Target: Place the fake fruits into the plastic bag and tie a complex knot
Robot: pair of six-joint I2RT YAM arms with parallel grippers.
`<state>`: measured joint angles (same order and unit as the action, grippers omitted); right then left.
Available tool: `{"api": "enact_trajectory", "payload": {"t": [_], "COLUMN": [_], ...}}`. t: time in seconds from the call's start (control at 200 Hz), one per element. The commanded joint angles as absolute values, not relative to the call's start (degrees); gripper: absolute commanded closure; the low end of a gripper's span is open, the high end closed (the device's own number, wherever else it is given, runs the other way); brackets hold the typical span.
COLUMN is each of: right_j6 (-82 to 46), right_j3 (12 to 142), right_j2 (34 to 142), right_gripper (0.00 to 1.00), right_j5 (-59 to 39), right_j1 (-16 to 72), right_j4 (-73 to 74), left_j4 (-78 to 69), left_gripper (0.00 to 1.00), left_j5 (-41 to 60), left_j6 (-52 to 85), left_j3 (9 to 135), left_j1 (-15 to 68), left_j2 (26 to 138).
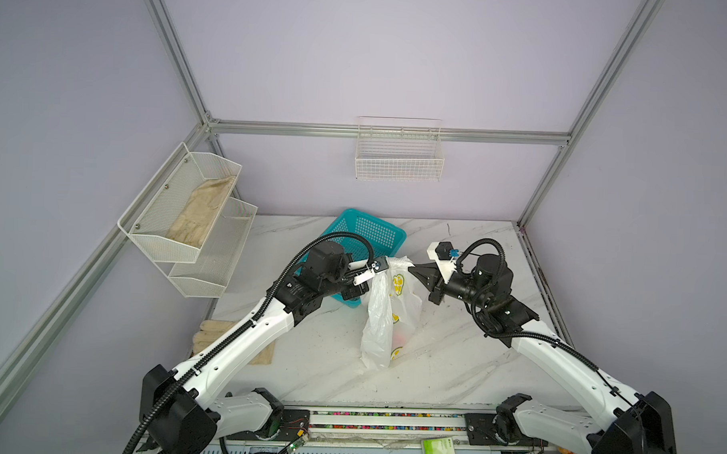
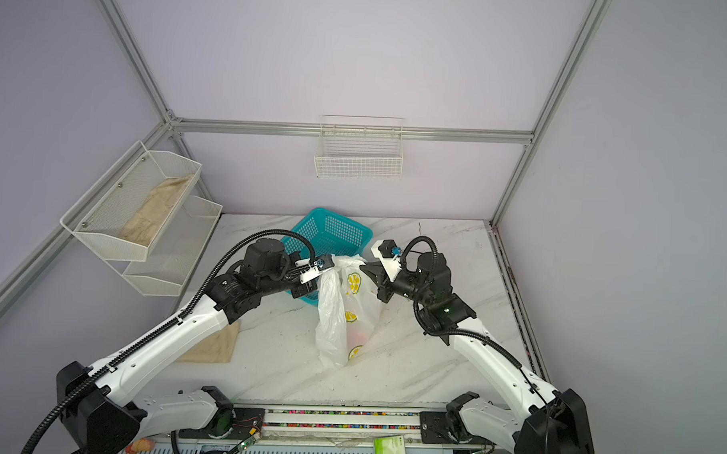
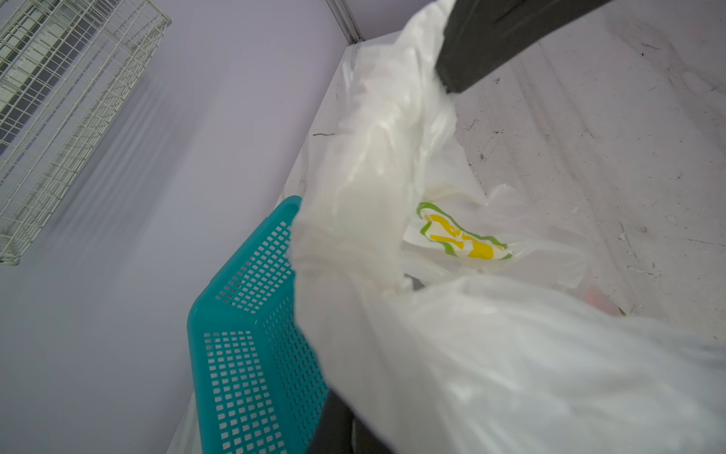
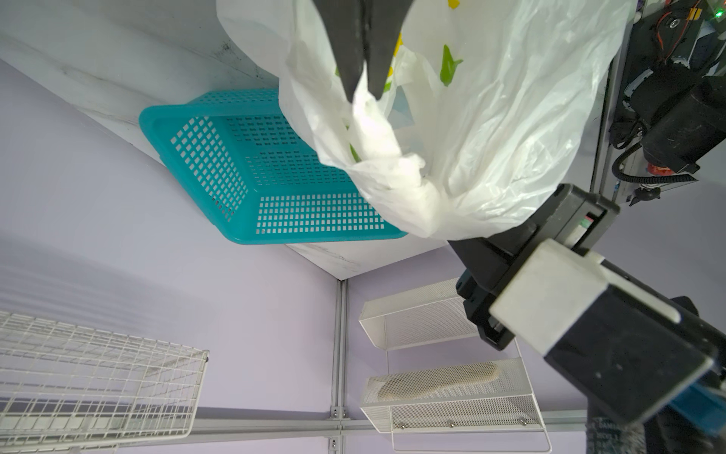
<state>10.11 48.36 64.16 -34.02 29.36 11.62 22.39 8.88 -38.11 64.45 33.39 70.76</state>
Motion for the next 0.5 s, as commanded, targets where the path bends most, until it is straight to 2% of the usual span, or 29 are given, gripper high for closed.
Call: {"api": "enact_trajectory", "payload": {"t": [0.0,0.495], "right_j6": [9.3,4.7], "right_j3": [48.0,47.8], "right_j2": [61.5,62.5], "right_gripper": [1.00,1.00], "right_j5": [-32.6,-26.8], "right_j1": [29.7,29.7], "right_j4": [8.7,1.6], "left_j4": [22.7,23.8], "left_gripper": [1.00,1.00], "left_j5": [7.2,1.9], "left_j6": [-37.1,-36.8], "left_j3": [70.9,72.5], "left_j1": [33.1,32.0], "left_j2": [68.7,68.7]}}
